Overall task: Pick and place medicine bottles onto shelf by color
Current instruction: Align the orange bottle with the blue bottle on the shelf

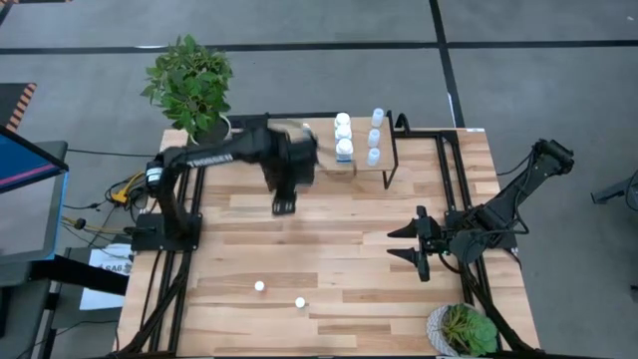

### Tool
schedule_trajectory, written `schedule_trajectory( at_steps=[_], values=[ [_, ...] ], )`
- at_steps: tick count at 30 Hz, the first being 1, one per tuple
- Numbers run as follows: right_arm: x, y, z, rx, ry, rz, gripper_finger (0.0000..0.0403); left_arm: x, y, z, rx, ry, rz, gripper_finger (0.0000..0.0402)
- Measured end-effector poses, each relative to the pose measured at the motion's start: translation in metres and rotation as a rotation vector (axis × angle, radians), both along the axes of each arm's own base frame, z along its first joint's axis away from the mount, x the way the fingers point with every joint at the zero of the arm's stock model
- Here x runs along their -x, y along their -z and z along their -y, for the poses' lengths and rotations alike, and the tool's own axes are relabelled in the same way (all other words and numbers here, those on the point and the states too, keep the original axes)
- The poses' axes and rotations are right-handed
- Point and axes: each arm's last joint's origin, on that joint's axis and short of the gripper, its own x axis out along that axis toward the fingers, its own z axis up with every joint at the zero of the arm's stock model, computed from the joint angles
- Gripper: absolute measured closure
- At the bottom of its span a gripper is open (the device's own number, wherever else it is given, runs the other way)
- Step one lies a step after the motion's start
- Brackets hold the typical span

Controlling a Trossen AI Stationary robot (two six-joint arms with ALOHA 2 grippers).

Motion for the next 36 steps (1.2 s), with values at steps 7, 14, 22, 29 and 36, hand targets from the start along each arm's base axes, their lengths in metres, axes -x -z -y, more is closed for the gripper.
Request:
schedule_trajectory(
  at_steps=[7,14,22,29,36],
  values=[
    [0.000,-0.001,0.000,-0.007,0.001,0.007,0.0175,0.025,0.039,0.069,0.030,0.070,-0.157,0.0244],
    [0.000,-0.001,0.000,-0.009,0.001,0.009,0.0175,0.077,0.072,0.122,0.077,0.038,-0.008,0.0244],
    [0.000,-0.001,0.000,-0.006,0.001,0.008,0.0175,0.129,0.125,0.160,0.040,-0.113,0.084,0.0245],
    [-0.001,-0.001,0.000,-0.006,0.003,0.008,0.0175,0.149,0.143,0.182,0.004,-0.092,0.077,0.0245],
    [-0.001,-0.001,0.000,-0.006,0.003,0.008,0.0175,0.145,0.154,0.205,0.005,0.049,0.126,0.0245]
  ],
)
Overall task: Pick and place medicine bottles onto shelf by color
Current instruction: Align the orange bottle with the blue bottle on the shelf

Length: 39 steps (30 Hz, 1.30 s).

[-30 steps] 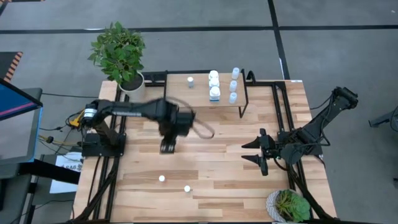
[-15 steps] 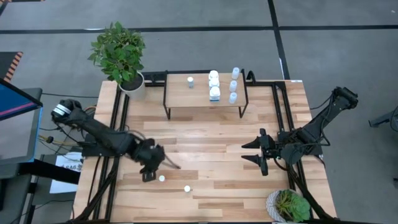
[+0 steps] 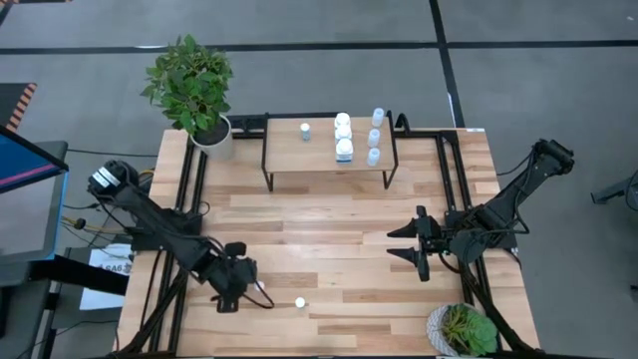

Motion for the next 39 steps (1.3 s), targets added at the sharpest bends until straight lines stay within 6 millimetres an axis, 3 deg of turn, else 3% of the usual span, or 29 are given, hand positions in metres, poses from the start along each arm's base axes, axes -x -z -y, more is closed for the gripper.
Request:
schedule_trajectory(
  at_steps=[7,21,26,39],
  values=[
    [0.000,0.000,0.000,0.002,0.000,-0.001,0.0175,-0.007,0.020,0.006,-0.035,-0.068,-0.056,0.0237],
    [0.000,0.000,0.000,0.000,0.000,0.000,0.0175,-0.017,0.017,0.011,-0.024,-0.040,0.075,0.0165],
    [0.000,0.000,0.000,0.001,0.000,-0.001,0.0175,-0.023,0.015,0.010,-0.048,-0.029,0.141,0.0164],
    [0.000,0.000,0.000,0.001,0.000,-0.002,0.0175,-0.024,0.015,0.008,-0.024,0.002,0.122,0.0178]
  ],
)
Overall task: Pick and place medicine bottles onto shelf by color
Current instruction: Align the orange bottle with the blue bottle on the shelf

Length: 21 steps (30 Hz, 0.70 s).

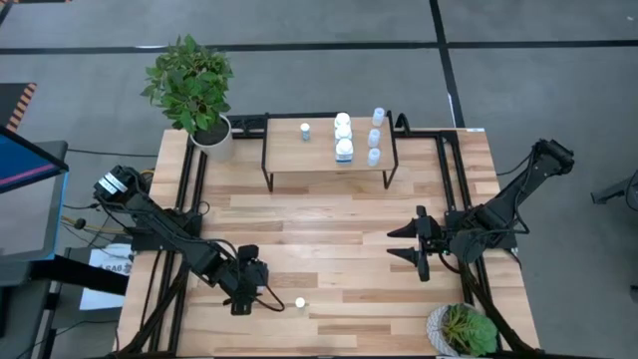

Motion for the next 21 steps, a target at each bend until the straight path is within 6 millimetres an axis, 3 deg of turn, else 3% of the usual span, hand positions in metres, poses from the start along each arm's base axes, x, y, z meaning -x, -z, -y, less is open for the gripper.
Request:
schedule_trajectory(
  at_steps=[21],
  values=[
    [0.0000,0.0001,0.0000,0.000,0.000,0.000,0.0175,-0.0008,-0.0006,0.0013,0.001,0.053,0.008,0.0289]
  ],
)
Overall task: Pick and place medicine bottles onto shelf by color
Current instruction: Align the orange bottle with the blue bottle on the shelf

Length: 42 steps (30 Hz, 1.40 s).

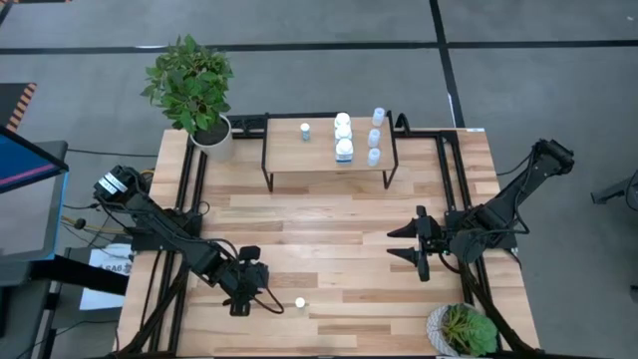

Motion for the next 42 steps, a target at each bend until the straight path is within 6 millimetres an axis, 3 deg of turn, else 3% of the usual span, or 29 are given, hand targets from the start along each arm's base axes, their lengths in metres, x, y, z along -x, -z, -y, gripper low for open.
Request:
schedule_trajectory(
  at_steps=[6,11,15,23,32,37,42],
  values=[
    [0.000,0.000,0.000,0.000,0.000,0.000,0.0175,-0.006,-0.005,-0.003,0.020,-0.034,0.020,0.0311],
    [0.000,0.000,0.000,0.000,0.000,-0.001,0.0175,-0.021,-0.028,-0.012,0.024,-0.070,0.044,0.0311],
    [0.000,0.000,0.000,0.000,0.000,0.000,0.0175,-0.041,-0.051,-0.032,-0.009,-0.103,0.063,0.0309],
    [0.000,0.001,0.000,0.002,0.000,-0.003,0.0175,-0.085,-0.103,-0.111,-0.154,-0.197,0.238,0.0315],
    [0.001,0.002,0.001,0.018,0.000,-0.022,0.0175,-0.099,-0.161,-0.215,-0.206,-0.431,0.426,0.0316],
    [0.001,0.003,0.001,0.022,0.000,-0.026,0.0175,-0.110,-0.165,-0.264,-0.163,-0.510,0.396,0.0316],
    [0.001,0.003,0.001,0.024,-0.001,-0.029,0.0175,-0.124,-0.167,-0.291,-0.136,-0.527,0.290,0.0316]
  ],
)
